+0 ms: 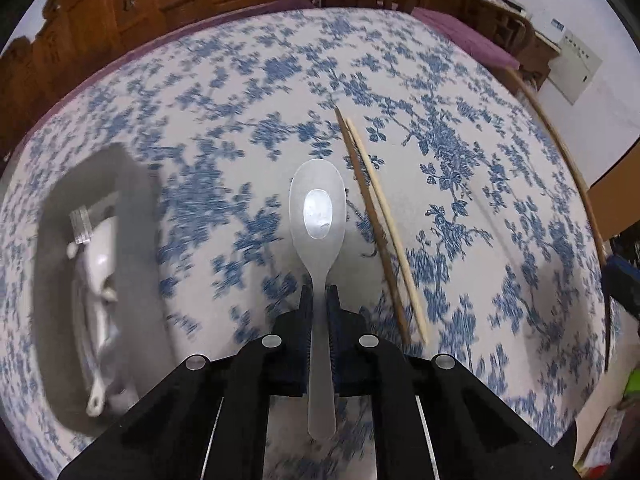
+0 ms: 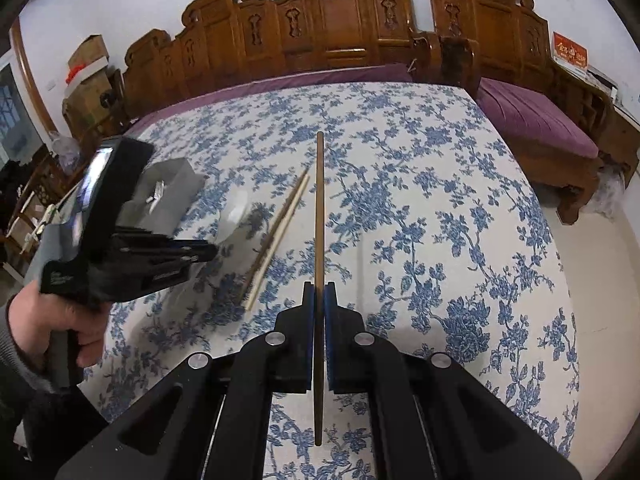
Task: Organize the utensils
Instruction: 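Grasp the small white plastic spoon with the left tool while the right tool holds the chopstick, then carry the white spoon into the tray and open left tool while right carries chopstick over tray, then release the wooden chopstick into the tray by opening the right tool, then reach the right tool to the remaining chopsticks and grasp one, then grasp the dark wooden chopstick with the left tool while the right tool holds its chopstick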
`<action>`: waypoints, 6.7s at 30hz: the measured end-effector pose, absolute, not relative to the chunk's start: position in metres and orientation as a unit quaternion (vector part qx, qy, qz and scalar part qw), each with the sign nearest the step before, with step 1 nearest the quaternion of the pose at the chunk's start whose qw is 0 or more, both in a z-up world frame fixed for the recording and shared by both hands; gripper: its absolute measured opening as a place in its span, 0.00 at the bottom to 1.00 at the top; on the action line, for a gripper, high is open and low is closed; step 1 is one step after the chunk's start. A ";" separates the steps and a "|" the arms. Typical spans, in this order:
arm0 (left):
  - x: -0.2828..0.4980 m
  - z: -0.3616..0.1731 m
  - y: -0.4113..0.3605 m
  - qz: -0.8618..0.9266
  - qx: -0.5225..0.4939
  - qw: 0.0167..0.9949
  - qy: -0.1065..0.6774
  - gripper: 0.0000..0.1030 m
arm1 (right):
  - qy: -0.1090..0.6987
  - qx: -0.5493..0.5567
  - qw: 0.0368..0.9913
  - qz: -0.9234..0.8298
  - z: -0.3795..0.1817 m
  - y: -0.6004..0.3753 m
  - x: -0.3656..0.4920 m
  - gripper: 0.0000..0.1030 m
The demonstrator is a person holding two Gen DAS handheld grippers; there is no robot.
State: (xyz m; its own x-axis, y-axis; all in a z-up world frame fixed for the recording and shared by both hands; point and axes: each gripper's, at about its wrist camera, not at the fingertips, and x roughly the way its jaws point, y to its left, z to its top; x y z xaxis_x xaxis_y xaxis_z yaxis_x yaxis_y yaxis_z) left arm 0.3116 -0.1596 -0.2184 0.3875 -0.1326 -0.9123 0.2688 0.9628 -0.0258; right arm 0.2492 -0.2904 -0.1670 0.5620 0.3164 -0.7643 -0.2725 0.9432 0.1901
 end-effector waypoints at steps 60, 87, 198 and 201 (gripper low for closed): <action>0.305 -0.182 0.035 -0.070 -0.025 0.869 0.490 0.17 | 0.415 -0.051 0.869 0.263 -0.140 -0.083 0.272 0.06; 0.252 -0.140 0.120 -0.046 -0.013 0.895 0.444 0.28 | 0.470 -0.037 0.839 0.271 -0.190 0.017 0.321 0.06; 0.342 -0.224 -0.203 -0.147 0.053 0.844 0.514 0.43 | 0.449 0.028 0.882 0.141 -0.185 -0.293 0.267 0.06; 0.348 -0.229 -0.208 -0.145 0.057 0.840 0.519 0.39 | 0.451 0.031 0.881 0.141 -0.186 -0.295 0.267 0.06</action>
State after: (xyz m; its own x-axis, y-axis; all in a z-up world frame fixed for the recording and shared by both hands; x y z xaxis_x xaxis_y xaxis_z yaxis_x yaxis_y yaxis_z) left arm 0.3480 -0.2084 -0.2291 0.4183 -0.1847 -0.8893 0.3031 0.9514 -0.0551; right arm 0.2674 -0.2951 -0.1859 0.5545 0.2752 -0.7854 -0.2200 0.9586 0.1806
